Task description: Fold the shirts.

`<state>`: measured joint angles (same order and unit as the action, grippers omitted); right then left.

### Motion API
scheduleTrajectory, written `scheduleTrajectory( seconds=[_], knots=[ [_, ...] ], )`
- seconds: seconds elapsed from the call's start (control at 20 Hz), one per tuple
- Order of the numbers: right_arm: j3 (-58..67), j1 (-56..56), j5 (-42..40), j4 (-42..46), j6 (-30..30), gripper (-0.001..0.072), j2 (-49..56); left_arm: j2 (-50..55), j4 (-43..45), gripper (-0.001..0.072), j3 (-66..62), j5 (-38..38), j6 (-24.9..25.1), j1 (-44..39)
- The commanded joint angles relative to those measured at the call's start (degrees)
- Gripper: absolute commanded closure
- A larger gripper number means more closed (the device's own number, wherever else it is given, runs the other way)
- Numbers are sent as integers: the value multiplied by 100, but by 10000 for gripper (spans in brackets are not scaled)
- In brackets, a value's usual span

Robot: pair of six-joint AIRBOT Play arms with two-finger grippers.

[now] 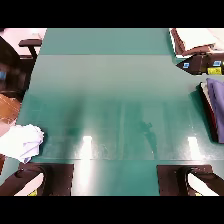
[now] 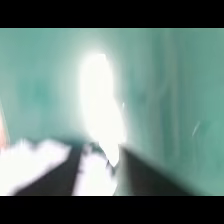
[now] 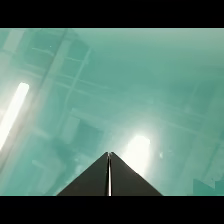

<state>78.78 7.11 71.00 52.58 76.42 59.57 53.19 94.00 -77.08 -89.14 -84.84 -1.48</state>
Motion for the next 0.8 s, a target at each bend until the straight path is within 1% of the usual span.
scheduleTrajectory(
  seconds=[0.0,0.05,0.15,0.25,0.3,0.4,0.45,0.5,0.6,0.65,0.75],
  knots=[
    [4,7,-7,-2,2,699,-2,-531,337,44,1762,-330,-90,890],
    [4,7,-7,0,0,698,-4,-540,424,83,2234,-278,-87,1064],
    [4,7,-7,0,2,699,-2,-540,509,84,3150,151,-87,1344],
    [4,7,-11,0,2,698,-2,-540,507,84,3803,645,-96,1499],
    [4,7,-9,0,0,698,-4,-540,507,85,4009,758,-192,1521],
    [4,7,-17,-2,2,699,-2,-540,503,88,4166,756,-376,1521],
    [4,7,-44,-2,0,699,-2,-540,503,295,4148,715,-382,1521],
    [4,7,-63,-2,2,699,-4,-540,501,648,4118,688,-372,1521],
    [7,7,-107,-4,0,698,-4,-540,407,681,3838,546,-367,1521],
    [15,7,-177,-11,2,699,-4,-540,234,682,3499,439,-345,1521],
    [197,7,-264,-11,2,699,-4,-542,-417,683,2542,295,-315,1519]
  ],
)
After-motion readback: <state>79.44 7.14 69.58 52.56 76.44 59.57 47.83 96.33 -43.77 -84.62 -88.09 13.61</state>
